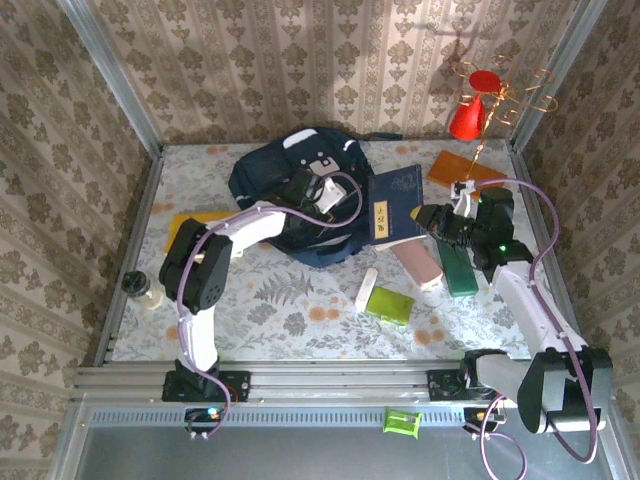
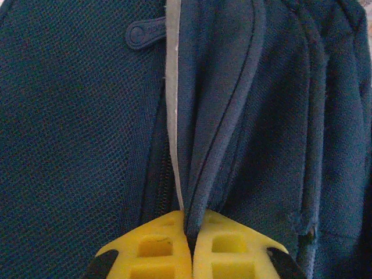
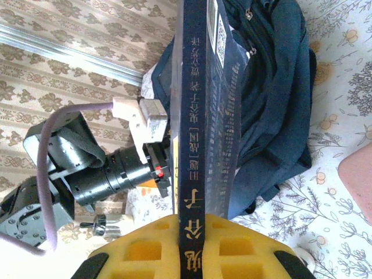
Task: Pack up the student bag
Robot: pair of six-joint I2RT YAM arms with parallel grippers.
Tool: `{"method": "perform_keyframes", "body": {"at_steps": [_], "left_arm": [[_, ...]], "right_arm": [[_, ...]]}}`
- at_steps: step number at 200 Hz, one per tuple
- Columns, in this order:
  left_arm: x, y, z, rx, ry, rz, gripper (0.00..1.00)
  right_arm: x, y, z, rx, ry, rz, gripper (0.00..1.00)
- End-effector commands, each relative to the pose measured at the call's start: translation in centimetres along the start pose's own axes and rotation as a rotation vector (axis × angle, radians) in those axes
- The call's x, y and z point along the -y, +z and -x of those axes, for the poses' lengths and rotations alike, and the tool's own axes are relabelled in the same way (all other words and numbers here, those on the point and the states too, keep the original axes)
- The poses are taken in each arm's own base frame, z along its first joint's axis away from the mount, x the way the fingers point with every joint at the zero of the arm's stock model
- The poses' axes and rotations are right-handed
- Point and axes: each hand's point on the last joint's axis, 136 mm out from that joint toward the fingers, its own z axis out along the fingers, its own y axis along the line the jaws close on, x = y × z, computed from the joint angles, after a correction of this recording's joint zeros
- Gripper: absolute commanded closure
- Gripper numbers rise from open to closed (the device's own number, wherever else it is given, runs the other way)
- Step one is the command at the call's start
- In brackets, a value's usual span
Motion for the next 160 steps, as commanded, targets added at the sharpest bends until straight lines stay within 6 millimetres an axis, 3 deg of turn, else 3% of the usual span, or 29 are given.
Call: {"method": "perform_keyframes", "body": {"at_steps": [1, 35, 38, 48, 69, 103, 160], "left_arm": [[-1.1, -5.1, 4.3, 0.154, -0.09, -0.066, 1.0], [-2.9, -10.7, 8.3, 0.338, -0.223, -0.168, 1.0], [-4.2, -11.3, 8.3, 0.353, -0.245, -0.155, 1.0], [-5.2, -12.3, 9.1, 0.388, -0.27, -0.158, 1.0], [-6.6, -13.6, 10.5, 0.421, -0.305, -0.17, 1.0], [-7.7, -15.5, 12.9, 0.479, -0.314, -0.206, 1.0], [-7.3, -17.5, 15.1, 0.515, -0.273, -0.273, 1.0]], "right_arm": [[-1.3, -1.0, 0.6, 0.029, -0.051, 0.017, 1.0], [-2.9, -0.9, -0.3, 0.002, -0.059, 0.102, 1.0], [-3.1, -0.9, -0.4, 0.0, -0.061, 0.112, 1.0], [-3.5, -0.5, -1.0, -0.018, -0.064, 0.139, 1.0], [-4.0, 0.4, -2.4, -0.057, -0.081, 0.175, 1.0], [-2.8, 3.1, -4.2, -0.112, -0.05, 0.148, 1.0], [-5.6, 10.0, -4.3, -0.168, -0.012, 0.211, 1.0]]}}
